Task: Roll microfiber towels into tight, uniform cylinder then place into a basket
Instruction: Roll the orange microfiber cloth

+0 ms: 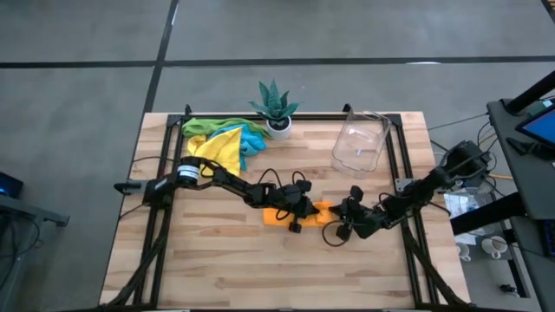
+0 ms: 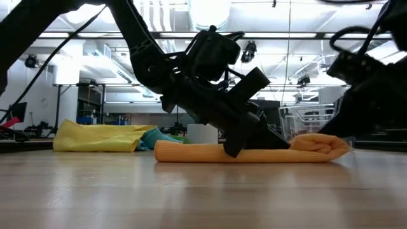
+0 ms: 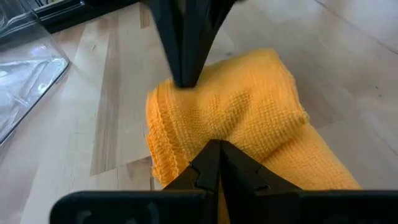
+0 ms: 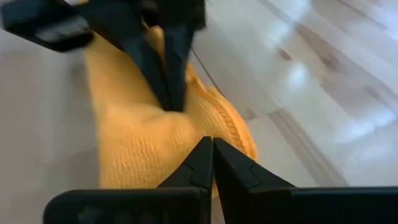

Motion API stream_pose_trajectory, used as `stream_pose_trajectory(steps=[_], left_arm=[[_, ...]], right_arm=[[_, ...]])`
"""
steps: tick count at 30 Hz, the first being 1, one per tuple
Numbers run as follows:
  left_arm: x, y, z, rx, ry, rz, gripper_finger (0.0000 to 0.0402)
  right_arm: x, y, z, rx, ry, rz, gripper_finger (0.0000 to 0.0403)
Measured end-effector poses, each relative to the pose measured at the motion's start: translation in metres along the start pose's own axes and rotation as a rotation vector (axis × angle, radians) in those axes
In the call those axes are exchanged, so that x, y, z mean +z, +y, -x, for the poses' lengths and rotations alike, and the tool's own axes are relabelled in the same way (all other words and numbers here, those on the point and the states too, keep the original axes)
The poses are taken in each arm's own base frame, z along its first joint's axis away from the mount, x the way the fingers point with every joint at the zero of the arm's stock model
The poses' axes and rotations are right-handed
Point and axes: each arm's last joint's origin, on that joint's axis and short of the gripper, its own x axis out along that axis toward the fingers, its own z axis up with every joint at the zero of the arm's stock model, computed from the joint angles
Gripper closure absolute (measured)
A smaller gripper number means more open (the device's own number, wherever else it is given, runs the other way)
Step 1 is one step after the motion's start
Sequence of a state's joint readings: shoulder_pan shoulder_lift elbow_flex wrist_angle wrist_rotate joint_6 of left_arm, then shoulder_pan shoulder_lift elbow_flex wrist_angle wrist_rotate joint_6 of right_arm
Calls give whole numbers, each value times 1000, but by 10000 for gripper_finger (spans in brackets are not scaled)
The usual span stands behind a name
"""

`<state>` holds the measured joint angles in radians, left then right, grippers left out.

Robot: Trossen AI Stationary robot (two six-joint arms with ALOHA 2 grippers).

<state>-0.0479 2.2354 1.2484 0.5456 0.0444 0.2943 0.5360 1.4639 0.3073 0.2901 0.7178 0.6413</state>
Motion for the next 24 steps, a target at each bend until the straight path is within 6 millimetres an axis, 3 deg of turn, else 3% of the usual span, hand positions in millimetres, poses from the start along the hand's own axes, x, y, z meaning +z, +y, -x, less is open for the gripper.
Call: stream_pose_trajectory(steps=[10, 24], left_arm=[[-1, 0, 0, 1, 2, -1, 402], [-3, -1, 0, -3, 11, -1, 402]], right_arm=[[-6, -6, -8, -94, 8, -19, 394], [5, -9, 15, -46, 92, -22, 394]])
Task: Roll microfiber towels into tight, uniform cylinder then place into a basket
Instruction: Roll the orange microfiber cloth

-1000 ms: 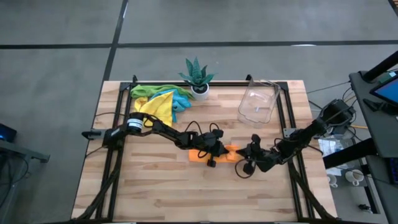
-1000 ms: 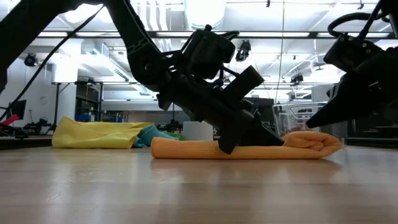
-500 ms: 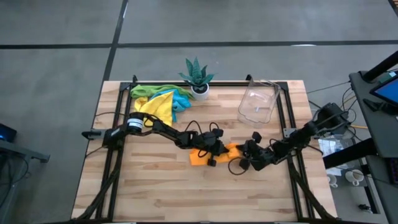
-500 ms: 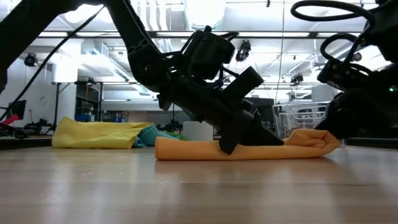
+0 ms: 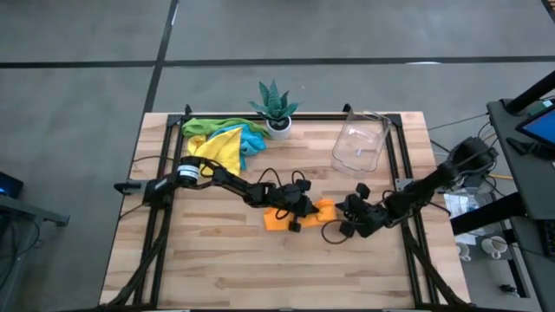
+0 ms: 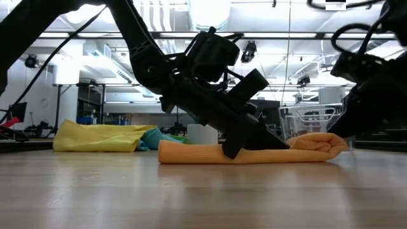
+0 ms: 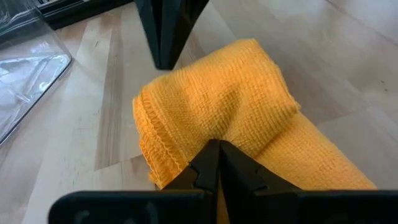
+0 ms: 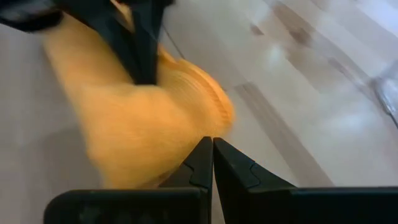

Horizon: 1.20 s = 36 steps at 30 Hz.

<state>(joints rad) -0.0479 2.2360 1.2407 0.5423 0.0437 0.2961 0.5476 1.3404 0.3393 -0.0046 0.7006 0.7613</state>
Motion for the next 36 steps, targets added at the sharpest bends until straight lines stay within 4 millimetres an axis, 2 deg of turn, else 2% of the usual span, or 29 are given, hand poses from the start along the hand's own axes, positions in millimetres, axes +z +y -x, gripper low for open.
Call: stream_pose_trajectory(steps=[10, 18, 26, 31, 36], left_arm=[[0, 0, 0, 0, -2, 0, 402], [1, 0, 0, 1, -7, 0, 402], [1, 0, 0, 2, -8, -5, 402], [0, 0, 0, 1, -8, -5, 402], [0, 0, 0, 1, -8, -5, 402]], right_arm=[[6, 23, 16, 182, -125, 53, 394], [-10, 25, 1, 130, -63, 77, 394], [-21, 29, -5, 231, 77, 59, 394], [-17, 29, 0, 280, 99, 65, 394], [-4, 27, 17, 323, 112, 70, 394]])
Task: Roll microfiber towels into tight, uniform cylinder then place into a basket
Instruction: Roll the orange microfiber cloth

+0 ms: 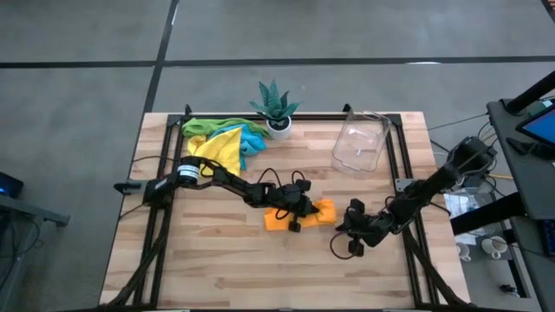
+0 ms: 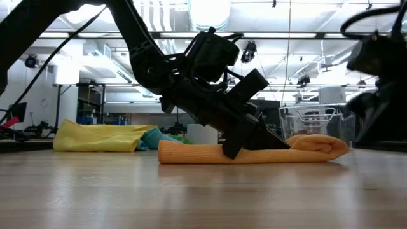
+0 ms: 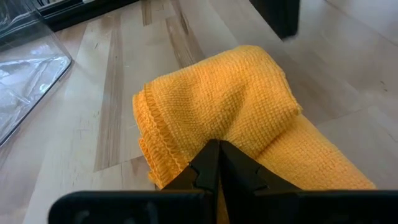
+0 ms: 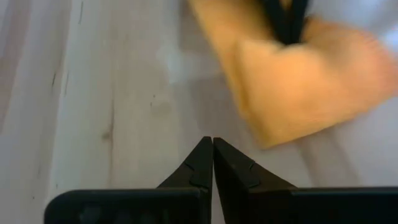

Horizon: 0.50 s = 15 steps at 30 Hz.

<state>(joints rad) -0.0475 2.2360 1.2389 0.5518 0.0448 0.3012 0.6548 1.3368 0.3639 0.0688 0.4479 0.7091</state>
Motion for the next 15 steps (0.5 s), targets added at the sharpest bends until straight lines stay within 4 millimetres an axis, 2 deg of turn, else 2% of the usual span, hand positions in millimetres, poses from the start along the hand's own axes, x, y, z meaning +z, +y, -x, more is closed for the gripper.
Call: stream_pose_trajectory(steps=[5, 9, 12, 15], left_arm=[[0, 0, 0, 1, -1, 0, 402], [0, 0, 0, 1, -1, 0, 402], [0, 0, 0, 1, -1, 0, 402], [0, 0, 0, 1, -1, 0, 402]], right_arm=[[16, -4, 20, -81, -73, -37, 394], [22, -12, 29, -100, -92, -210, 394], [17, -23, 30, -158, -40, -338, 385], [10, -32, 28, -210, 3, -442, 358]])
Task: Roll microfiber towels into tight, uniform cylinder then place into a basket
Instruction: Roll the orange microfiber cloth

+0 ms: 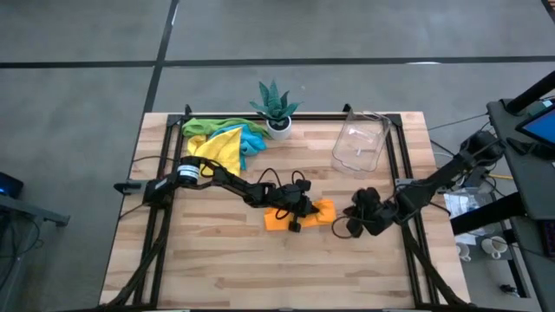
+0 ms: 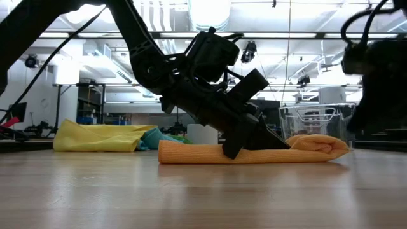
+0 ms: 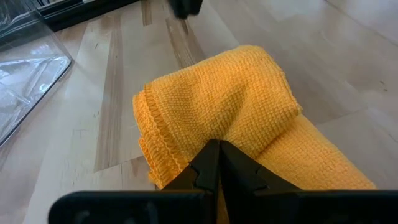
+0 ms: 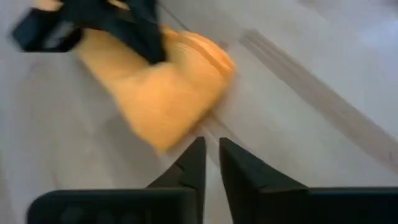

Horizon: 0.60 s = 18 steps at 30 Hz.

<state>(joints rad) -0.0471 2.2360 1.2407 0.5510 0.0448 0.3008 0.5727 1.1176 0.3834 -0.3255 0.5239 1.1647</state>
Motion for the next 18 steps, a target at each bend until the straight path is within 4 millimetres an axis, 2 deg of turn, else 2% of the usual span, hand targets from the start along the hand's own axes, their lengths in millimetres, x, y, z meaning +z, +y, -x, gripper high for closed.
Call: stream_pose_trajectory(steps=[3, 10, 13, 18], left_arm=[[0, 0, 0, 0, 0, 0, 402], [1, 0, 0, 2, -6, 0, 402], [1, 0, 0, 2, -7, 0, 402], [0, 0, 0, 2, -6, 0, 402]], right_arm=[[-3, -8, -7, -8, 29, -98, 320], [2, -14, -20, 120, 22, -299, 231], [3, -22, -26, 131, 15, -339, 214], [4, -27, -31, 224, -34, -416, 207]])
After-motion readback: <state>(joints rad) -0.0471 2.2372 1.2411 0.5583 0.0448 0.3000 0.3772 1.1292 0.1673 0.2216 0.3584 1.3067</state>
